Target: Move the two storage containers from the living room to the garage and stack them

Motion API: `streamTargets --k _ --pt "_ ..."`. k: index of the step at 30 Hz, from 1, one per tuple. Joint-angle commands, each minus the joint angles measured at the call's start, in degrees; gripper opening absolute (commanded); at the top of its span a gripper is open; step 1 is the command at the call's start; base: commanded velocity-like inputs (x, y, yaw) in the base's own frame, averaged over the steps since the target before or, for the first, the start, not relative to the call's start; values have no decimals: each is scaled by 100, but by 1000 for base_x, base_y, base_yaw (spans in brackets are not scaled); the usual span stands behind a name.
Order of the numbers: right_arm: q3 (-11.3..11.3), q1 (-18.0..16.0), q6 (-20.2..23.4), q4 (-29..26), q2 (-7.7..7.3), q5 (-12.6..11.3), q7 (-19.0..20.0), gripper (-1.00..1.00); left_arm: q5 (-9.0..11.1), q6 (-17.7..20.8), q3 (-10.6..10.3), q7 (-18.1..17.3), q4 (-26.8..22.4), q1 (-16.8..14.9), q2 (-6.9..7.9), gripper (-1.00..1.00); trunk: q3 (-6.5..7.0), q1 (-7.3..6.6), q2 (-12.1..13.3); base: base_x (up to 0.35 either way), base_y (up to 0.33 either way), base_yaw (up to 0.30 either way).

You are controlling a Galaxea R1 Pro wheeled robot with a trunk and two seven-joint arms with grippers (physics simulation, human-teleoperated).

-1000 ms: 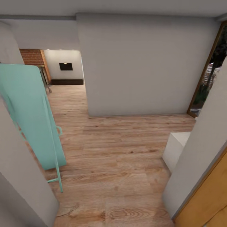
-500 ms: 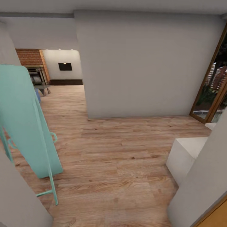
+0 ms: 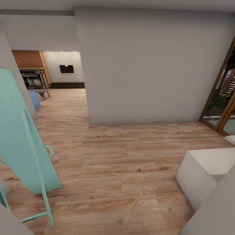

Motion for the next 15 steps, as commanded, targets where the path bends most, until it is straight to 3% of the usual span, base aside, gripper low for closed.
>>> streamTargets --k 1,15 --pt "43 -13 -44 26 2 0 -1 100 9 7 24 10 7 -7 -1 100 -6 4 -4 339 0 0" --pt "36 -9 -45 41 8 -18 -1 100 9 6 25 10 7 -7 -5 100 -6 4 -4 339 0 0"
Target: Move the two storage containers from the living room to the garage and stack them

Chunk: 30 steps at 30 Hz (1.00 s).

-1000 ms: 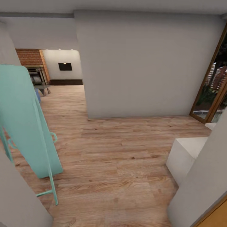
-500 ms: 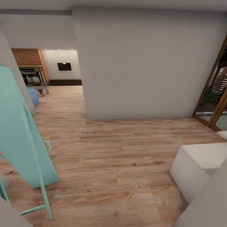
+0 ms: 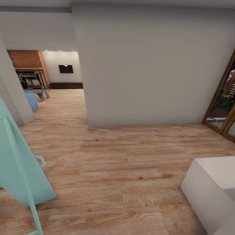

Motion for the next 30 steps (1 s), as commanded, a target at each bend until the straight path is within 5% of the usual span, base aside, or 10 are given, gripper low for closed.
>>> streamTargets --k 1,30 --pt "41 -14 -44 30 2 1 -1 100 9 7 24 10 7 -7 0 100 -6 4 -4 339 0 0" --pt "40 -13 -50 -16 3 32 7 100 9 7 24 10 7 -7 0 100 -6 4 -4 339 0 0"
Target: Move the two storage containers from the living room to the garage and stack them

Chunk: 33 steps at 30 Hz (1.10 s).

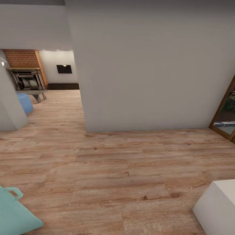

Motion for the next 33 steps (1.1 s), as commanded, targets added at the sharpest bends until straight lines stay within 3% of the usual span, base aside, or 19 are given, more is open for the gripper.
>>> streamTargets --k 1,11,28,33 --pt "43 -10 -43 26 2 3 -1 100 9 7 24 10 7 -7 0 100 -6 4 -4 339 0 0" --pt "43 -13 -38 27 6 39 3 100 9 7 24 10 7 -7 9 100 -6 4 -4 339 0 16" --pt "43 -9 -43 27 -5 33 13 100 9 7 16 2 0 -7 27 100 -42 4 -4 339 0 261" --pt "43 -10 -46 27 -1 32 6 100 9 -1 15 2 -2 -7 23 100 -50 4 -4 339 0 81"
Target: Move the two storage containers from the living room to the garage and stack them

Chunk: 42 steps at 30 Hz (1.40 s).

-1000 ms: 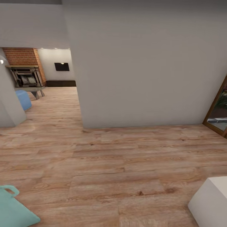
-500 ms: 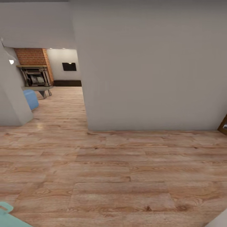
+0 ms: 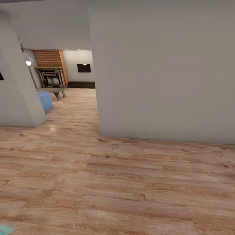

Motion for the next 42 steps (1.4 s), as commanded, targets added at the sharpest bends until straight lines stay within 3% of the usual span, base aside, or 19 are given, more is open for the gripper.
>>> streamTargets --k 1,16,42 --pt "44 -10 -45 25 3 -2 -3 100 9 7 23 10 7 -7 3 100 -6 4 -4 339 0 13" --pt "44 -9 -44 25 4 -12 0 100 9 7 -47 10 7 -7 -13 100 -14 4 -4 339 0 14" --pt "44 -12 -45 25 5 7 -3 100 9 7 -47 10 7 -7 -14 100 -182 4 -4 339 0 189"
